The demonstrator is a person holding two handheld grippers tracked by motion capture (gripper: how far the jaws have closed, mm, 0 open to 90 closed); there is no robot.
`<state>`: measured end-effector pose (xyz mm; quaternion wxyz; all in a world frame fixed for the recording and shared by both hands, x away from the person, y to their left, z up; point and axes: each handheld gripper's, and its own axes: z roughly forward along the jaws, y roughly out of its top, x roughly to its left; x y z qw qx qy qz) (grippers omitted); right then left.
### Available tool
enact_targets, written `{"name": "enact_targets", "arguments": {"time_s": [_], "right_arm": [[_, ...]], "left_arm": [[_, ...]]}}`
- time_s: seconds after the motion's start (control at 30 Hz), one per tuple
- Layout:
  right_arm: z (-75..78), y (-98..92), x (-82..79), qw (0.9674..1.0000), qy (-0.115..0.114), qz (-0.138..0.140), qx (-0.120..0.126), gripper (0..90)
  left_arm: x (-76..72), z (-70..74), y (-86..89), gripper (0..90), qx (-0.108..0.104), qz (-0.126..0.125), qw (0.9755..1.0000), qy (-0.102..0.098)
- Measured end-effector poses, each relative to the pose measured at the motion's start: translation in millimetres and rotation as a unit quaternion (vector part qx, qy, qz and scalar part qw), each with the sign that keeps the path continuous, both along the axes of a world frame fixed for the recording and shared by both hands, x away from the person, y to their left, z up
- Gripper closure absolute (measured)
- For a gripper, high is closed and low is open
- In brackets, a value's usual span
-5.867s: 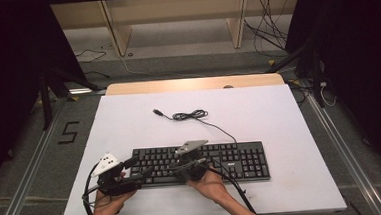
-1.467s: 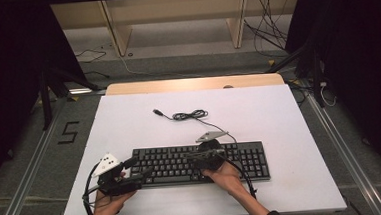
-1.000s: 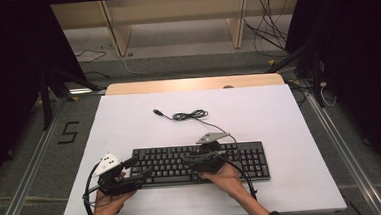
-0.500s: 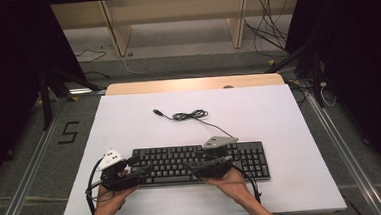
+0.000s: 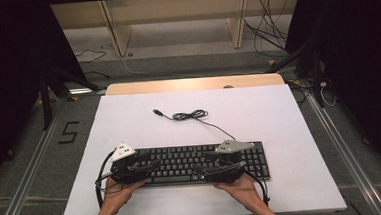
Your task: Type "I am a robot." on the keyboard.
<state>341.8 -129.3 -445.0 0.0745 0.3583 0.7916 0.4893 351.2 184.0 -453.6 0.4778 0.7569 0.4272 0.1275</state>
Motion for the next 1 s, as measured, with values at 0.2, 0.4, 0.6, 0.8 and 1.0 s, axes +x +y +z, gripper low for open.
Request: {"name": "enact_targets", "arguments": {"time_s": [0.2,0.4,0.6,0.8,1.0], "right_arm": [[0.2,-4.2,-3.9,1.0,-0.001,-0.003,0.001,37.3],[1.2,-6.7,-7.2,1.0,-0.005,-0.004,0.004,36.7],[0.9,-9.1,-9.8,1.0,-0.004,-0.005,0.004,36.6],[1.2,-10.5,-11.5,1.0,-0.004,-0.003,0.005,36.4],[0.9,-11.8,-12.9,1.0,-0.004,-0.004,0.004,36.0]], "left_arm": [[9.1,-1.5,-7.9,54.1,0.013,-0.013,0.9998,0.01],[15.7,-5.2,-15.0,66.3,0.027,-0.024,0.9991,0.024],[19.9,-8.9,-17.7,74.7,0.034,-0.03,0.9985,0.03],[23.8,-12.0,-20.4,83.1,0.038,-0.035,0.998,0.036],[28.5,-14.1,-26.0,88.7,0.047,-0.042,0.9972,0.041]]}}
